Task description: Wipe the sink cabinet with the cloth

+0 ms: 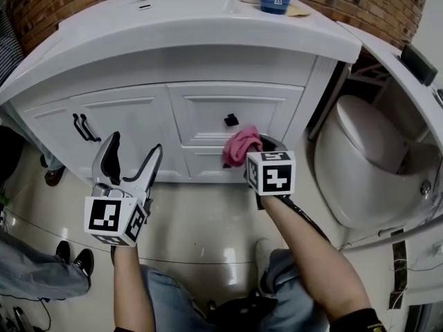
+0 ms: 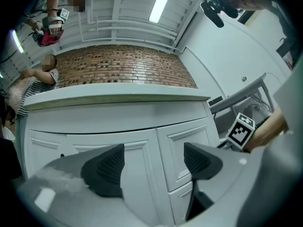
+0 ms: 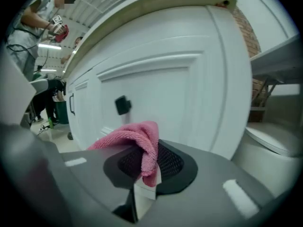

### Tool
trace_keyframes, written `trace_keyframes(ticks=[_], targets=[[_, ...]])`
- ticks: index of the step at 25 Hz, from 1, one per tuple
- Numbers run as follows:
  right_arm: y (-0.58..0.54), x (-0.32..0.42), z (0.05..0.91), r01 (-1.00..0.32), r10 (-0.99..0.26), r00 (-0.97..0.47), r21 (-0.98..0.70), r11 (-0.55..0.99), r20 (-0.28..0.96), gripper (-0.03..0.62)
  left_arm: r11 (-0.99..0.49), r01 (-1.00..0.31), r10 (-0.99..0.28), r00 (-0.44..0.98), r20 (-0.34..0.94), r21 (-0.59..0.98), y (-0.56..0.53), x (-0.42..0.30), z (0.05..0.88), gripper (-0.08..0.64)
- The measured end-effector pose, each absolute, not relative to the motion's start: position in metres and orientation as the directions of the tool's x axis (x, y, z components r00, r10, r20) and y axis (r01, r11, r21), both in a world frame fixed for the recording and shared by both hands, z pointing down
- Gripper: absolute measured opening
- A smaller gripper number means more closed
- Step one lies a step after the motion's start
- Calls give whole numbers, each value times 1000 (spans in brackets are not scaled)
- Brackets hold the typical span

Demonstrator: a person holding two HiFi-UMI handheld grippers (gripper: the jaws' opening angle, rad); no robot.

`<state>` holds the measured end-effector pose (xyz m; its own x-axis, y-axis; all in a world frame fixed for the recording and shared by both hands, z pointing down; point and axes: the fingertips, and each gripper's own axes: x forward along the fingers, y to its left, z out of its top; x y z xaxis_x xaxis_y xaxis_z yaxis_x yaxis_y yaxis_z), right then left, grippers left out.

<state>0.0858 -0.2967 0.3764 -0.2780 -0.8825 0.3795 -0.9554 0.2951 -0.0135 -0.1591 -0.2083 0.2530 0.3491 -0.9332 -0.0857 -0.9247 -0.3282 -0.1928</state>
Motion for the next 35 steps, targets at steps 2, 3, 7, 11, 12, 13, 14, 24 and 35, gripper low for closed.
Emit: trace_keyframes(ticks=[2,3,7,11,12,13,14,24,35], targets=[[-294,136,376,-981,-905,-191,-40,190,381,54,-345,-919,-926,366,-90,-189,-210,-147,251,397],[-292,157,375,-988,-911,-154,-61,142,382,54,-351,-918,-923,373,-95,-186,-211,-142,250,397],[-290,191,374,-991,-919,-99,-125,54,382,54,-366,-911,-916,388,-100,-189,-215,-125,252,397],[-293,147,383,-982,-899,-169,-142,121,403,54,-361,-912,-920,382,-83,-193,-216,-125,257,397],[-293,121,387,-975,-885,-218,-135,177,411,54,-356,-914,-923,377,-82,-192,-215,-128,257,397],[-293,90,390,-961,-866,-276,-124,246,417,54,-351,-917,-925,371,-82,-191,-215,-131,257,397],[-292,57,392,-941,-843,-336,-109,321,420,54,-345,-920,-927,365,-83,-189,-214,-134,257,397],[-299,-131,409,-815,-719,-562,-130,564,408,54,-269,-946,-954,288,-85,-182,-206,-178,253,397],[-300,-8,407,-872,-778,-429,14,489,458,54,-303,-936,-945,319,-67,-181,-219,-172,259,397]])
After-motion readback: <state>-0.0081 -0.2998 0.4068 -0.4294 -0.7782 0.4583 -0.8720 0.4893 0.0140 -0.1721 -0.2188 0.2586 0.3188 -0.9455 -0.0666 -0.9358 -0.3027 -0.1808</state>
